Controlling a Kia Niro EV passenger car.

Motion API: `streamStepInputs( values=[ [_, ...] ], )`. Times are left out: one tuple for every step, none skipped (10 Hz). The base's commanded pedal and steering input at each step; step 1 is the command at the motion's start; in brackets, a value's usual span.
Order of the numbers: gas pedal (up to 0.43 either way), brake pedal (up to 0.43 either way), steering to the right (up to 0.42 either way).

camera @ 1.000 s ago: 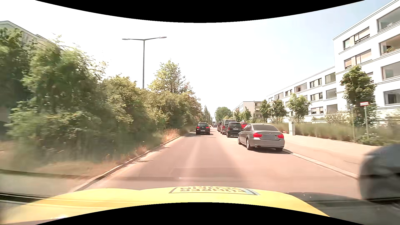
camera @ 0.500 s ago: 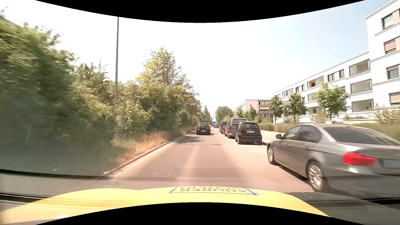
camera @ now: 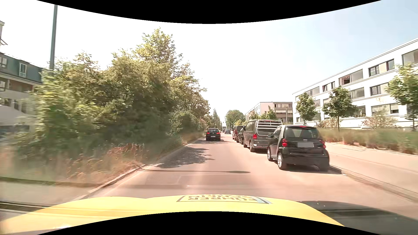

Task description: Follow the waypoints while adhering to traffic rules and regulations

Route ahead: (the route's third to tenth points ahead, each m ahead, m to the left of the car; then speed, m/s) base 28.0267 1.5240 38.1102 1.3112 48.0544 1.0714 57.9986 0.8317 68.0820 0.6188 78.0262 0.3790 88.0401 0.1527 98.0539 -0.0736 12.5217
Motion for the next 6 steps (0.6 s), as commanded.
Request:
streamStepInputs(
  values=[
    [0.067,0.000,0.000],
    [0.067,0.000,0.000],
    [0.067,0.000,0.000],
    [0.067,0.000,0.000],
    [0.067,0.000,0.000],
    [0.067,0.000,0.000]
  ],
)
